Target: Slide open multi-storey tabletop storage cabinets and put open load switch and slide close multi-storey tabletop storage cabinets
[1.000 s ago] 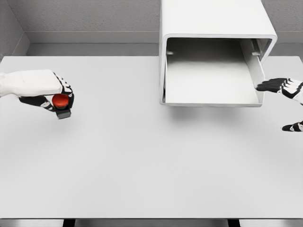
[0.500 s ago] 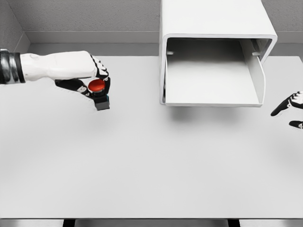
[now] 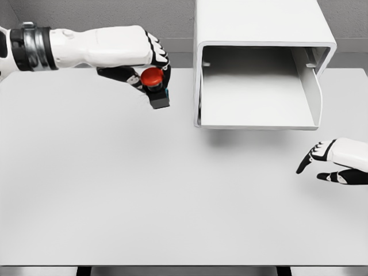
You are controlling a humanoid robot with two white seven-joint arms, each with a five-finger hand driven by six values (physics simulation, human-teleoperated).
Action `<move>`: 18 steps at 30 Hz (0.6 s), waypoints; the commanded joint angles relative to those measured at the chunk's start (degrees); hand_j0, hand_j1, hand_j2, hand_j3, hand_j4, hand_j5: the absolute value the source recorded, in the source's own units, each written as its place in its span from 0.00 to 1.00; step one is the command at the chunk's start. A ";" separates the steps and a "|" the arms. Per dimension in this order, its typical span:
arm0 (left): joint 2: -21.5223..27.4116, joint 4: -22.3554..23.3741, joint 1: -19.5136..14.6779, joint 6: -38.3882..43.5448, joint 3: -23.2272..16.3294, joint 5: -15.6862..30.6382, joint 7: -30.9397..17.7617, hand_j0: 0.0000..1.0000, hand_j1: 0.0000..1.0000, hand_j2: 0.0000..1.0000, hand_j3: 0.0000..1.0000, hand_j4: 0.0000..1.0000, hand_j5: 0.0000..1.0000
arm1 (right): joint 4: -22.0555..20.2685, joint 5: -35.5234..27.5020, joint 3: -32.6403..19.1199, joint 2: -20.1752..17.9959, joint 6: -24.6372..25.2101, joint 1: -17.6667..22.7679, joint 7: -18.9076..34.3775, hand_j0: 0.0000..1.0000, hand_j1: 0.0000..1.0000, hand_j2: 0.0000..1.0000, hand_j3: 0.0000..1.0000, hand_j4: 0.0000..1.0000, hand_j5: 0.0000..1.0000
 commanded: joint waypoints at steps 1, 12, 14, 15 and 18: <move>-2.01 0.05 0.00 0.20 -0.06 0.36 0.04 0.38 0.38 0.38 0.38 0.38 0.38 | -0.10 -0.38 0.21 -0.09 0.16 0.00 -0.02 0.62 0.62 0.62 0.62 0.62 0.62; -15.01 6.99 -6.86 0.20 -5.16 -1.57 0.04 0.38 0.38 0.38 0.38 0.38 0.38 | -0.02 -0.38 0.21 0.00 0.16 -0.44 -0.02 0.64 0.64 0.64 0.64 0.64 0.64; -18.96 11.73 -7.29 0.20 -5.24 -3.32 0.04 0.38 0.38 0.38 0.38 0.38 0.38 | -0.02 -0.38 0.21 0.00 0.16 -0.44 -0.02 0.64 0.64 0.64 0.64 0.64 0.64; -20.55 14.11 -7.38 0.20 -5.24 -4.29 0.04 0.38 0.38 0.38 0.38 0.38 0.38 | -0.02 -0.38 0.21 0.00 0.16 -0.53 -0.02 0.64 0.64 0.64 0.64 0.64 0.64; -24.94 18.24 -7.65 0.20 -5.24 -7.45 0.04 0.38 0.38 0.38 0.38 0.38 0.38 | -0.02 -0.38 0.29 0.00 0.16 -0.44 -0.02 0.64 0.64 0.64 0.64 0.64 0.64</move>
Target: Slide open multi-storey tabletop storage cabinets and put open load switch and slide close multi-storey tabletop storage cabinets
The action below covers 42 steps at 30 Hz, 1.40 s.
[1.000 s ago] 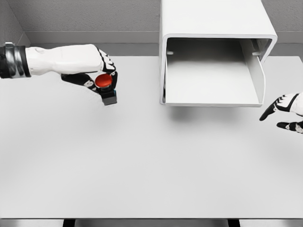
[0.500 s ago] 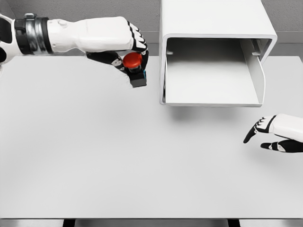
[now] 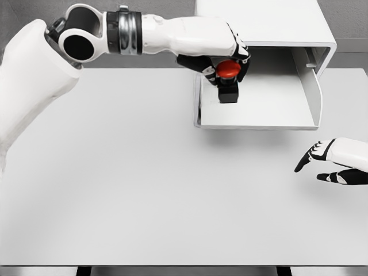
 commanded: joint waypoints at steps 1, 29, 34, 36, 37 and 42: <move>-5.50 6.15 0.00 0.27 -0.03 -2.97 0.07 0.38 0.38 0.38 0.38 0.38 0.38 | -0.02 -0.42 0.04 -0.08 0.16 0.00 -0.02 0.64 0.64 0.64 0.64 0.64 0.64; 16.63 -9.04 0.17 0.27 0.32 14.51 0.07 1.00 1.00 1.00 1.00 1.00 1.00 | -0.02 -0.42 3.82 0.80 0.16 -7.82 -0.02 0.64 0.64 0.64 0.64 0.64 0.64; 38.00 -7.56 8.70 0.27 0.68 17.07 1.94 1.00 1.00 1.00 1.00 1.00 1.00 | -0.02 -0.42 5.14 0.80 0.16 -8.17 -0.02 0.65 0.65 0.65 0.65 0.65 0.65; 38.53 -3.78 11.95 0.27 0.41 16.45 1.76 1.00 1.00 1.00 1.00 1.00 1.00 | -0.02 -0.42 5.14 0.88 0.16 -8.70 -0.02 0.65 0.65 0.65 0.65 0.65 0.65; 38.53 -2.98 14.14 0.27 0.24 16.28 1.76 1.00 1.00 1.00 1.00 1.00 1.00 | -0.02 -0.42 5.23 0.88 0.16 -8.96 -0.02 0.65 0.65 0.65 0.65 0.65 0.65; 33.52 -1.05 16.52 0.27 0.24 10.39 1.24 1.00 1.00 1.00 1.00 1.00 1.00 | -0.02 -0.42 7.60 1.24 0.16 -11.25 -0.02 0.65 0.65 0.65 0.65 0.65 0.65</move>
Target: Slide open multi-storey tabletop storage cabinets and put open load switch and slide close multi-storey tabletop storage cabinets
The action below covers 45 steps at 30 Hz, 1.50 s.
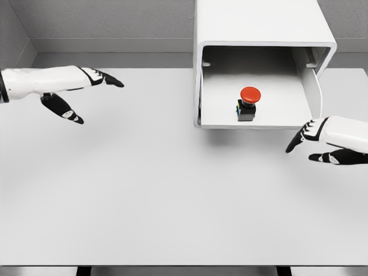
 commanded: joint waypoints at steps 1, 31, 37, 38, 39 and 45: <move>-0.65 3.73 0.00 0.18 0.00 -1.39 -0.05 1.00 1.00 1.00 1.00 1.00 1.00 | -0.02 -0.36 1.65 0.18 0.14 -0.18 -0.01 0.65 0.65 0.65 0.65 0.65 0.65; -1.00 5.14 0.61 0.18 -0.01 -1.83 -0.05 1.00 1.00 1.00 1.00 1.00 1.00 | 1.04 2.45 7.02 2.73 0.14 -7.38 -0.01 0.67 0.67 0.67 0.67 0.67 0.67; -1.00 5.22 0.61 0.18 -0.01 -1.83 -0.05 1.00 1.00 1.00 1.00 1.00 1.00 | 1.21 3.77 8.42 2.90 0.14 -7.74 -0.01 0.67 0.67 0.67 0.67 0.67 0.67; -1.08 5.14 0.61 0.18 -0.01 -1.83 -0.05 1.00 1.00 1.00 1.00 1.00 1.00 | 1.21 4.03 8.60 2.99 0.14 -7.74 -0.01 0.67 0.67 0.67 0.67 0.67 0.67; -1.08 5.23 0.61 0.18 -0.01 -1.83 -0.05 1.00 1.00 1.00 1.00 1.00 1.00 | 1.30 4.12 8.60 3.08 0.14 -7.82 -0.01 0.67 0.67 0.67 0.67 0.67 0.67; -1.00 5.23 0.61 0.18 -0.01 -1.83 -0.05 1.00 1.00 1.00 1.00 1.00 1.00 | 2.36 4.21 8.77 3.96 0.14 -9.23 -0.01 0.67 0.67 0.67 0.67 0.67 0.67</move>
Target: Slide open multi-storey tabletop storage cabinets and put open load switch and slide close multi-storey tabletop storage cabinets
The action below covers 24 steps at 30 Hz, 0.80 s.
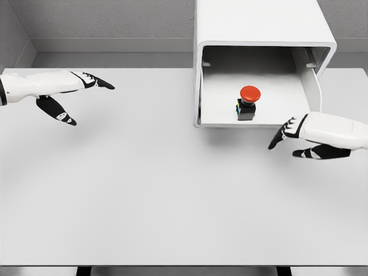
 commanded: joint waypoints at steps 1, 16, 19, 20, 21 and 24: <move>0.07 0.00 0.00 0.15 0.06 0.39 0.02 1.00 1.00 1.00 1.00 1.00 1.00 | 0.56 -0.30 0.27 0.33 0.17 -0.09 -0.03 0.67 0.67 0.67 0.67 0.67 0.67; 0.07 0.00 0.09 0.15 0.06 0.39 0.02 1.00 1.00 1.00 1.00 1.00 1.00 | 5.22 0.40 5.19 2.62 0.17 -6.59 -0.03 0.68 0.68 0.68 0.68 0.68 0.68; 0.07 0.00 0.09 0.15 0.06 0.39 0.02 1.00 1.00 1.00 1.00 1.00 1.00 | 5.66 0.40 5.54 2.80 0.17 -7.29 -0.03 0.68 0.68 0.68 0.68 0.68 0.68; 0.07 0.00 0.09 0.15 0.06 0.39 0.02 1.00 1.00 1.00 1.00 1.00 1.00 | 5.66 0.49 5.46 2.88 0.17 -7.38 -0.03 0.68 0.68 0.68 0.68 0.68 0.68; 0.07 0.00 0.09 0.15 0.06 0.31 0.02 1.00 1.00 1.00 1.00 1.00 1.00 | 6.01 0.49 5.54 3.06 0.17 -7.73 -0.03 0.68 0.68 0.68 0.68 0.68 0.68; 0.07 0.00 0.09 0.15 0.06 0.39 0.02 1.00 1.00 1.00 1.00 1.00 1.00 | 7.42 0.49 7.13 3.50 0.17 -9.67 -0.03 0.68 0.68 0.68 0.68 0.68 0.68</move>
